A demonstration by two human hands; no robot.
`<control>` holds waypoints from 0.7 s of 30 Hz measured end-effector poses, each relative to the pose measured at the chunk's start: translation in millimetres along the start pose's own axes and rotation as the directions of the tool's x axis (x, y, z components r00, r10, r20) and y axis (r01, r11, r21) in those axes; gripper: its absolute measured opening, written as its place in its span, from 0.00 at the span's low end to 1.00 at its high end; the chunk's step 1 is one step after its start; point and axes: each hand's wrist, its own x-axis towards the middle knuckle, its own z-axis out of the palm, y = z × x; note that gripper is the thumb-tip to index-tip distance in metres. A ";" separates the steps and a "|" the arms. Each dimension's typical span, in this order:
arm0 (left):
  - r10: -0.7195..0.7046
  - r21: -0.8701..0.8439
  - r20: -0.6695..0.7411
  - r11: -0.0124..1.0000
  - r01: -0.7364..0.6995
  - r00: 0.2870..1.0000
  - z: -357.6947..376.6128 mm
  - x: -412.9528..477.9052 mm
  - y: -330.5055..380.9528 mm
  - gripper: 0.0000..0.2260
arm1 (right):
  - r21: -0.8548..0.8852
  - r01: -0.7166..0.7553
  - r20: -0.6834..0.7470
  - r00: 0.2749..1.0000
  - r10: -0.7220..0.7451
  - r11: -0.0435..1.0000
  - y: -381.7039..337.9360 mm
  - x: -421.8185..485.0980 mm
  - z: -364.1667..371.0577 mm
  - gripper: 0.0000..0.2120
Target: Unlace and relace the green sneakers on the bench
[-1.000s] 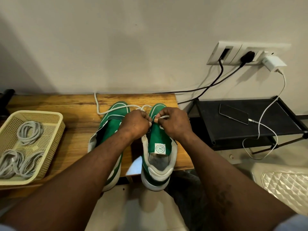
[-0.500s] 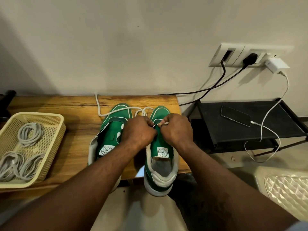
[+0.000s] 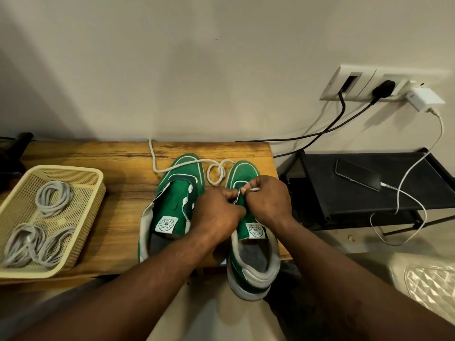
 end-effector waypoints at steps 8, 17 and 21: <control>0.169 0.188 -0.050 0.970 -0.156 0.984 11.1 -11.7 -13.7 0.21 | 0.080 0.000 0.043 0.999 -0.004 0.997 3.2 -0.3 1.4 0.06; 0.168 0.227 -0.012 0.960 -0.161 0.986 11.1 -17.8 -12.4 0.30 | 0.214 -0.046 0.179 0.984 0.007 0.976 5.3 6.3 -7.5 0.06; 0.143 0.210 0.026 0.967 -0.145 0.989 9.5 -15.9 -12.9 0.34 | 0.114 0.001 0.115 0.993 -0.014 0.993 4.0 4.0 0.0 0.08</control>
